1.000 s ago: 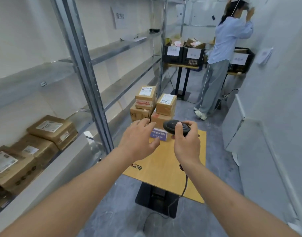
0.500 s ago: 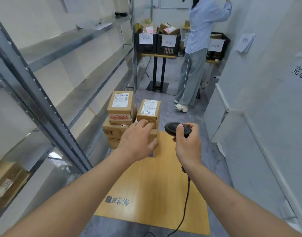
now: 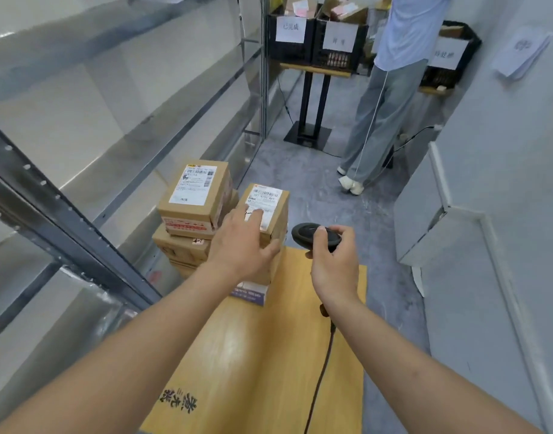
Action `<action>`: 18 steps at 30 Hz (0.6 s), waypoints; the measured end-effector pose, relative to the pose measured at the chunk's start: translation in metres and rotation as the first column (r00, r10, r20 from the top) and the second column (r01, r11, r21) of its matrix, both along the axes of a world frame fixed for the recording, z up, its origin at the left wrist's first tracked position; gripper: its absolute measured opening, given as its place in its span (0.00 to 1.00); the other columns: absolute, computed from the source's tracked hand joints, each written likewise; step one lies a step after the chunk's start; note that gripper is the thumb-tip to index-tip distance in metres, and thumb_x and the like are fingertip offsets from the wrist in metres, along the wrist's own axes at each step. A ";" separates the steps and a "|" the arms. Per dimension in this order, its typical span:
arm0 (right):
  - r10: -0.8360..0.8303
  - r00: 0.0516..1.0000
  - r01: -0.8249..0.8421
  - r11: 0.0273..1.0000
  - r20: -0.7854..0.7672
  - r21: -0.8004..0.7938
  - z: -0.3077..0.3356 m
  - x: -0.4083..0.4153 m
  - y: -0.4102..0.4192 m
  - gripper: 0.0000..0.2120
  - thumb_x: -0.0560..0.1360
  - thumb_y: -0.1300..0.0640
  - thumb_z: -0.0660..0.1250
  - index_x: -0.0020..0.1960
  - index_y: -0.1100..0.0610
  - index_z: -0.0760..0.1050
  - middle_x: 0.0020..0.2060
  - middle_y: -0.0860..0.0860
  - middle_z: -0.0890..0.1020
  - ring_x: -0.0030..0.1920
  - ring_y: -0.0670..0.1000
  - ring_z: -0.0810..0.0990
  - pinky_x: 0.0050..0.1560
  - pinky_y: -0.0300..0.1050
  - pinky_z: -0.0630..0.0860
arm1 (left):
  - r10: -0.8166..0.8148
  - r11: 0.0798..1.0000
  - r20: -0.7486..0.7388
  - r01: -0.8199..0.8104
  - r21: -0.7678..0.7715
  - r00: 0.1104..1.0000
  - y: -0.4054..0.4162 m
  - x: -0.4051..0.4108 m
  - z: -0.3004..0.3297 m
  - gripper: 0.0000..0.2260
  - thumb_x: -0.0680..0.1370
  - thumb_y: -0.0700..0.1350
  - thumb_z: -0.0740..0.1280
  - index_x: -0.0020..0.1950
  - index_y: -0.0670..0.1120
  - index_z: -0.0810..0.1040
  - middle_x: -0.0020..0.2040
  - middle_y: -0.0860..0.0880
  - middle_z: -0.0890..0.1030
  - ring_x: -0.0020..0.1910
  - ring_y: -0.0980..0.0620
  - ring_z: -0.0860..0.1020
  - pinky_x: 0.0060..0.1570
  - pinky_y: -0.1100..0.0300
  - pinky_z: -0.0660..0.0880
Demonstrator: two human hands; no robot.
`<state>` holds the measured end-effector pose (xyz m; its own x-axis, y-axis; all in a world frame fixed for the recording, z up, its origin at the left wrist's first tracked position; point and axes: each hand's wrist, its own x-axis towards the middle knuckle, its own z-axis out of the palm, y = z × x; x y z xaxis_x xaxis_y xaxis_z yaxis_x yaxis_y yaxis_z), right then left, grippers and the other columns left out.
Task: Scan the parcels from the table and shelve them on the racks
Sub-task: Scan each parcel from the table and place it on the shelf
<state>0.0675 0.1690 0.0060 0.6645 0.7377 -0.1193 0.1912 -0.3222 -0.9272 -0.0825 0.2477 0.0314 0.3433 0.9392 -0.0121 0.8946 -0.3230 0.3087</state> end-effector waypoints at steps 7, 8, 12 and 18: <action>0.033 0.997 -0.038 0.997 -0.068 -0.068 -0.022 0.025 0.028 0.15 0.74 0.30 0.57 0.54 0.37 0.68 0.47 0.44 0.83 0.48 0.50 0.85 0.49 0.67 0.82 | 0.217 0.965 0.014 -0.212 -0.158 0.976 0.036 0.024 -0.026 0.38 0.78 0.65 0.69 0.81 0.48 0.61 0.80 0.36 0.59 0.79 0.36 0.61 0.75 0.42 0.64; 0.032 0.997 -0.037 0.996 -0.067 -0.078 -0.024 0.027 0.029 0.14 0.75 0.31 0.57 0.54 0.37 0.68 0.48 0.43 0.83 0.48 0.50 0.85 0.49 0.66 0.82 | 0.237 0.958 0.023 -0.230 -0.174 0.971 0.039 0.025 -0.029 0.39 0.77 0.65 0.70 0.81 0.48 0.61 0.79 0.36 0.61 0.77 0.35 0.63 0.74 0.42 0.65; 0.027 0.999 -0.033 0.991 -0.046 -0.129 -0.029 0.035 0.036 0.12 0.81 0.36 0.59 0.59 0.42 0.69 0.47 0.41 0.82 0.47 0.49 0.85 0.51 0.64 0.82 | 0.292 0.942 0.027 -0.283 -0.179 0.956 0.041 0.025 -0.037 0.40 0.73 0.63 0.74 0.77 0.45 0.63 0.71 0.37 0.67 0.69 0.36 0.68 0.70 0.44 0.68; 0.076 0.997 -0.080 0.975 -0.024 -0.209 -0.043 0.025 0.042 0.13 0.83 0.38 0.58 0.60 0.46 0.67 0.45 0.41 0.81 0.46 0.51 0.84 0.51 0.62 0.82 | 0.311 0.919 -0.089 -0.323 -0.225 0.946 0.023 0.024 -0.024 0.56 0.66 0.68 0.76 0.83 0.43 0.53 0.71 0.36 0.64 0.72 0.35 0.64 0.72 0.46 0.64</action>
<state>0.0923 0.2110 -0.0366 0.6025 0.7446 -0.2871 0.2091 -0.4945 -0.8436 -0.0588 0.2707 0.0069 0.0214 0.9670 -0.2538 0.9548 0.0555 0.2921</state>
